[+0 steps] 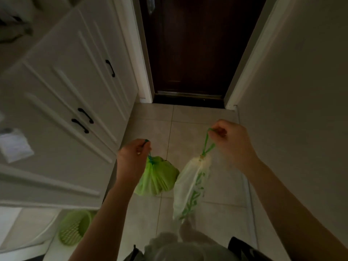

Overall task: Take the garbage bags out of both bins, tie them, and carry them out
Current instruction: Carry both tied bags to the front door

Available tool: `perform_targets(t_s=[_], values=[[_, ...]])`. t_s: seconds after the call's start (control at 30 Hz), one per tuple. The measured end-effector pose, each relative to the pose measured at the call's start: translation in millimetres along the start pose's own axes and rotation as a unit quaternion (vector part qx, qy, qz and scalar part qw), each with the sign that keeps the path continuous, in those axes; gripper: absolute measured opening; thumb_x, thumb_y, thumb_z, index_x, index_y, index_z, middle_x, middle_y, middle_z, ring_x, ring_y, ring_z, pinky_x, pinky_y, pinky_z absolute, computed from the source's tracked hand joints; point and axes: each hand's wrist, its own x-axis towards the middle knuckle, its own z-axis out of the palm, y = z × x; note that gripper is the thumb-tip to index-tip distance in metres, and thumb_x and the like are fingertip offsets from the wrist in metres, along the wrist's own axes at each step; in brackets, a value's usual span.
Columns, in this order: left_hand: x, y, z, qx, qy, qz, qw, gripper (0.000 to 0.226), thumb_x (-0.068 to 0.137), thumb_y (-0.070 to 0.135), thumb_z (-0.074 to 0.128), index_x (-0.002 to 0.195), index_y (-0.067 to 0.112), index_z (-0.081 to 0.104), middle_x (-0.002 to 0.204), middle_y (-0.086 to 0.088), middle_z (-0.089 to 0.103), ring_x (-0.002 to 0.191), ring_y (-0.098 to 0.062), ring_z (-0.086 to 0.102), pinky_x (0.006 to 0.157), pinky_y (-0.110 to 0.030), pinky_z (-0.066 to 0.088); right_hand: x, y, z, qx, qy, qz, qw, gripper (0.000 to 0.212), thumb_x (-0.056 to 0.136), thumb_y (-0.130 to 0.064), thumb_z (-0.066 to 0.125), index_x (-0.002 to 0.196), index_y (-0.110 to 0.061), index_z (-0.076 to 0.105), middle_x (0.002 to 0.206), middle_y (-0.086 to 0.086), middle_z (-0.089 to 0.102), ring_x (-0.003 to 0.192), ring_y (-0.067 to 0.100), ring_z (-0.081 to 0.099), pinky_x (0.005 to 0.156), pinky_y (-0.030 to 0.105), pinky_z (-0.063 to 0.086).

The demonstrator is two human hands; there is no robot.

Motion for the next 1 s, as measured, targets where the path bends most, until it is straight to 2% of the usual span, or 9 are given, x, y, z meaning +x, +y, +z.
perform_targets(t_s=[0.07, 0.13, 0.33, 0.43, 0.6, 0.73, 0.87, 1.0], values=[[39.5, 7.1, 14.5, 0.007, 0.015, 0.001, 1.0, 0.012, 0.088, 0.01, 0.064, 0.083, 0.004, 0.073, 0.061, 0.008, 0.059, 0.05, 0.012, 0.052, 0.056, 0.004, 0.033, 47.3, 8.6, -1.0, 0.002, -0.008, -0.01, 1.0, 0.006, 0.084, -0.007, 0.065, 0.081, -0.002, 0.068, 0.074, 0.011, 0.068, 0.066, 0.023, 0.061, 0.059, 0.012, 0.041], [78.8, 11.5, 29.8, 0.014, 0.022, -0.003, 1.0, 0.012, 0.088, 0.012, 0.065, 0.084, 0.006, 0.074, 0.066, 0.003, 0.064, 0.055, 0.012, 0.048, 0.057, 0.004, 0.033, 92.9, 15.3, -1.6, 0.006, -0.011, -0.011, 1.0, 0.006, 0.084, -0.006, 0.064, 0.081, -0.002, 0.067, 0.074, 0.012, 0.068, 0.065, 0.022, 0.061, 0.058, 0.009, 0.04], [191.3, 25.9, 78.7, 0.009, 0.038, 0.003, 0.999, 0.011, 0.086, 0.01, 0.066, 0.08, 0.005, 0.074, 0.065, 0.003, 0.065, 0.058, 0.013, 0.049, 0.057, 0.005, 0.033, 220.1, 35.0, 3.2, 0.009, -0.026, -0.014, 1.0, 0.005, 0.086, -0.009, 0.064, 0.087, -0.009, 0.069, 0.075, 0.003, 0.065, 0.064, 0.009, 0.057, 0.061, 0.005, 0.041], [250.7, 31.6, 106.2, 0.005, 0.024, 0.007, 1.0, 0.011, 0.087, 0.011, 0.065, 0.082, 0.005, 0.074, 0.068, 0.005, 0.065, 0.061, 0.014, 0.05, 0.058, 0.005, 0.034, 285.7, 44.3, 8.8, -0.006, -0.017, -0.01, 1.0, 0.009, 0.085, -0.008, 0.064, 0.09, -0.007, 0.071, 0.076, -0.001, 0.064, 0.063, 0.003, 0.054, 0.063, 0.003, 0.039], [356.6, 41.3, 138.6, -0.01, -0.012, 0.001, 1.0, 0.013, 0.09, 0.015, 0.063, 0.086, 0.008, 0.074, 0.073, 0.005, 0.068, 0.064, 0.006, 0.056, 0.06, 0.005, 0.037, 393.8, 56.5, 18.6, -0.001, -0.017, 0.012, 1.0, 0.006, 0.085, -0.008, 0.064, 0.084, -0.01, 0.07, 0.065, -0.014, 0.056, 0.058, -0.002, 0.052, 0.06, 0.002, 0.039], [432.2, 48.5, 158.4, -0.008, -0.002, -0.005, 1.0, 0.013, 0.09, 0.016, 0.063, 0.086, 0.009, 0.074, 0.074, 0.006, 0.067, 0.065, 0.009, 0.055, 0.061, 0.005, 0.036, 476.0, 65.4, 30.4, -0.008, -0.027, 0.002, 1.0, 0.006, 0.086, -0.009, 0.065, 0.083, -0.009, 0.07, 0.065, -0.009, 0.058, 0.057, -0.005, 0.056, 0.058, -0.001, 0.038], [497.4, 50.6, 182.8, -0.001, 0.012, -0.014, 1.0, 0.012, 0.089, 0.015, 0.064, 0.085, 0.01, 0.074, 0.078, 0.002, 0.071, 0.066, -0.004, 0.06, 0.063, 0.003, 0.038, 551.8, 77.4, 47.0, -0.014, -0.047, -0.016, 0.999, 0.007, 0.086, -0.009, 0.065, 0.085, -0.006, 0.07, 0.075, 0.005, 0.068, 0.06, 0.001, 0.054, 0.058, 0.001, 0.04], [553.0, 52.3, 208.2, 0.001, 0.038, -0.045, 0.998, 0.011, 0.088, 0.015, 0.065, 0.088, 0.01, 0.076, 0.08, 0.0, 0.072, 0.068, -0.008, 0.062, 0.068, -0.009, 0.043, 623.9, 88.3, 66.8, -0.022, -0.076, -0.037, 0.996, 0.007, 0.085, -0.01, 0.065, 0.085, -0.005, 0.071, 0.071, -0.001, 0.063, 0.058, -0.006, 0.051, 0.059, -0.001, 0.039]])
